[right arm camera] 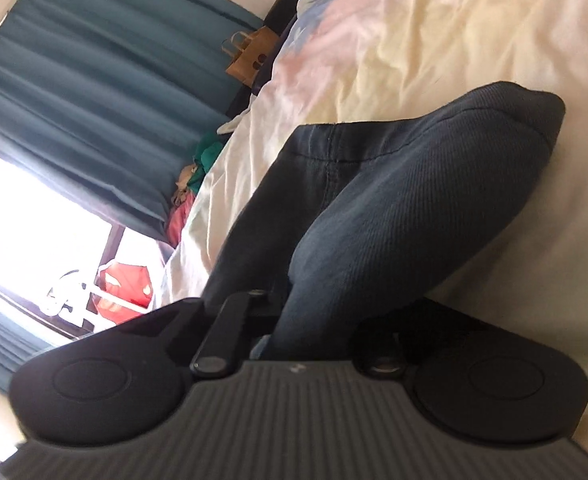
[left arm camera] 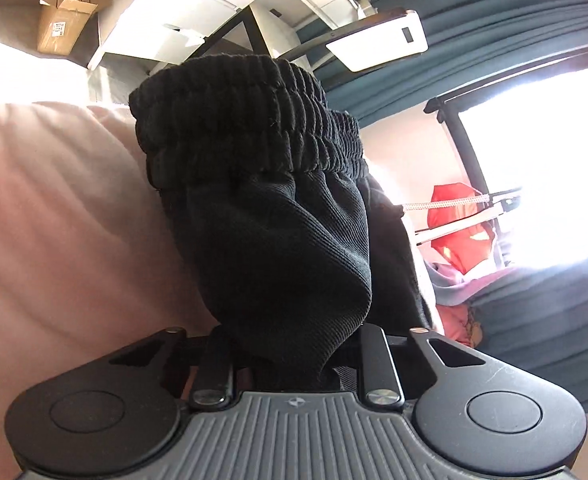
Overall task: Fold clothes
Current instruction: 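Lift the waistband with the left gripper while the right gripper holds the leg ends, then lay the waistband down with the left gripper and open it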
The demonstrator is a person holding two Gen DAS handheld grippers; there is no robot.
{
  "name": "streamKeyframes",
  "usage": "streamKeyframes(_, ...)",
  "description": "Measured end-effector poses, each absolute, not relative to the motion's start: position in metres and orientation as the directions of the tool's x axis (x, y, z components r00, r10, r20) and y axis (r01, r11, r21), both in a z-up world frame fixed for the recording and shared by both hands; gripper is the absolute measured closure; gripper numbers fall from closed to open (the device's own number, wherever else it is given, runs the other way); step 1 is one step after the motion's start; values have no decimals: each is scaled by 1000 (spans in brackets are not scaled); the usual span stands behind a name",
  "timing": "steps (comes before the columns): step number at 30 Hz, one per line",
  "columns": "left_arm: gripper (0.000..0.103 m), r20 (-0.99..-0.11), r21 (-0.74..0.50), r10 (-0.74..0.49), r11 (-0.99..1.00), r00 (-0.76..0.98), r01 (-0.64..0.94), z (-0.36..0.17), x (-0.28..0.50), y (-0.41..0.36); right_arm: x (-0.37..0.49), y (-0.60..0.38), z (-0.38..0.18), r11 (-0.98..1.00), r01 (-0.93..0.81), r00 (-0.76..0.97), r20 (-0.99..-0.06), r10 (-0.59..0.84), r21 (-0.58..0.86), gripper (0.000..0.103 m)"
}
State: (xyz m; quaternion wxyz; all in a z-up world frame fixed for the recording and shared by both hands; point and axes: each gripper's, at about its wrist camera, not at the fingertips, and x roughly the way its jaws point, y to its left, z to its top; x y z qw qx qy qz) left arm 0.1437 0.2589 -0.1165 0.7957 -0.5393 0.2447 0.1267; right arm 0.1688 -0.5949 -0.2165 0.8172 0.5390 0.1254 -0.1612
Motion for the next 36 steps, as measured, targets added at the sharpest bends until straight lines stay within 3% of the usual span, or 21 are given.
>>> streamKeyframes(9, 90, -493, -790, -58, 447, 868, -420, -18, 96, 272, 122, -590, -173, 358, 354, 934, -346, -88, 864, 91)
streamKeyframes(13, 90, -544, -765, -59, 444, 837, -466, 0, 52, 288, 96, -593, -166, 328, 355, 929, -369, -22, 875, 91)
streamKeyframes(20, 89, -613, -743, -114, 420, 782, -521, -32, -33, 312, 37, -597, -181, 212, 397, 909, -414, 42, 893, 91)
streamKeyframes(26, 86, -663, -700, -162, 478, 730, -530, -73, -46, 324, 12, -594, -196, 173, 452, 887, -461, 15, 875, 91)
streamKeyframes(30, 76, -675, -673, -188, 552, 713, -492, -70, -50, 322, 16, -595, -198, 243, 468, 873, -487, 19, 849, 91)
streamKeyframes(36, 45, -724, -542, -163, 736, 670, -405, -41, -76, 297, 16, -598, -209, 192, 472, 874, -486, 28, 860, 90)
